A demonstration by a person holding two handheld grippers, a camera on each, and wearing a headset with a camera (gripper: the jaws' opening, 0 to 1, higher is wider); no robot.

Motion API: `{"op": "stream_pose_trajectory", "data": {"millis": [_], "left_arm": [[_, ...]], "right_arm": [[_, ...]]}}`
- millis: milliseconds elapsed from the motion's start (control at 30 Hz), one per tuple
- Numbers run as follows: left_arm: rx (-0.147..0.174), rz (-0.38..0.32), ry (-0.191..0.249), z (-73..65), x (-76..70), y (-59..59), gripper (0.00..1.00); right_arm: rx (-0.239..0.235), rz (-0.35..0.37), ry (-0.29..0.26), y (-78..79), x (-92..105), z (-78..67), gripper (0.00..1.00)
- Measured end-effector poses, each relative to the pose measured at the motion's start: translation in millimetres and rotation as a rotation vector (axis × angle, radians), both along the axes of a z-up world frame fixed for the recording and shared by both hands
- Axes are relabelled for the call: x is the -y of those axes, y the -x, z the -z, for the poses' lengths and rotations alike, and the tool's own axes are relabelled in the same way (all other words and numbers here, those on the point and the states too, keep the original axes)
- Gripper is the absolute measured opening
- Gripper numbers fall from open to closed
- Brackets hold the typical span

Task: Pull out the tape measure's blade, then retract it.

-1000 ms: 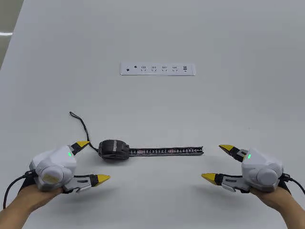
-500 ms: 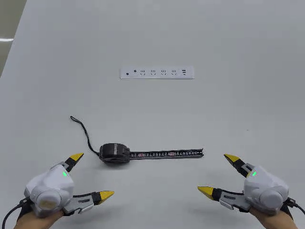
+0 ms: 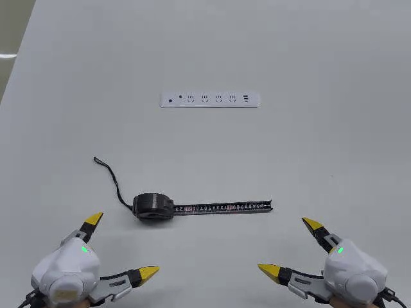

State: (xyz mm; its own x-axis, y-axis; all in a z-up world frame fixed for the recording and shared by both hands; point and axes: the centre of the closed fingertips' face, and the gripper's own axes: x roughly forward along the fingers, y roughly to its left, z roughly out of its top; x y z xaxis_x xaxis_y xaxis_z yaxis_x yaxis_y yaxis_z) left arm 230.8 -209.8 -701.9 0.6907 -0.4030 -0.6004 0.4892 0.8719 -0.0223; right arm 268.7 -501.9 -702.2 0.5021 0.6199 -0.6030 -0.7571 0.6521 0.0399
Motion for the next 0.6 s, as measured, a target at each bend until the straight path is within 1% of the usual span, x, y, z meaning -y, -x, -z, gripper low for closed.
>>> {"op": "stream_pose_trajectory", "data": {"millis": [100, 167, 233, 367, 433, 500, 600], "left_arm": [[-0.002, -0.007, 0.010, -1.8, 0.8, -0.6, 0.99], [-0.001, -0.005, 0.007, -1.8, 1.5, -1.1, 0.99], [0.014, -0.012, 0.008, -4.3, 1.7, -2.2, 0.99], [0.004, -0.021, 0.015, -3.1, 1.1, -0.5, 0.99], [0.002, -0.023, 0.011, -3.3, 1.5, 0.8, 0.99], [0.016, -0.032, 0.008, -6.5, 1.4, 1.3, 0.99], [0.016, -0.039, 0.020, -7.8, 3.5, 2.3, 0.99]], "right_arm": [[0.007, 0.012, -0.006, 0.6, -1.5, -1.0, 0.92], [0.009, 0.022, -0.009, 0.7, -1.7, -1.7, 0.94], [0.007, 0.025, -0.012, 2.2, -1.9, -0.8, 0.95], [0.009, 0.028, -0.013, 5.0, -3.0, -0.2, 0.98], [0.007, 0.027, -0.012, 7.2, -4.6, -1.1, 0.98], [0.007, 0.029, -0.012, 8.9, -4.9, -1.4, 0.99], [0.007, 0.035, -0.016, 11.2, -5.7, -3.7, 0.99]]}}
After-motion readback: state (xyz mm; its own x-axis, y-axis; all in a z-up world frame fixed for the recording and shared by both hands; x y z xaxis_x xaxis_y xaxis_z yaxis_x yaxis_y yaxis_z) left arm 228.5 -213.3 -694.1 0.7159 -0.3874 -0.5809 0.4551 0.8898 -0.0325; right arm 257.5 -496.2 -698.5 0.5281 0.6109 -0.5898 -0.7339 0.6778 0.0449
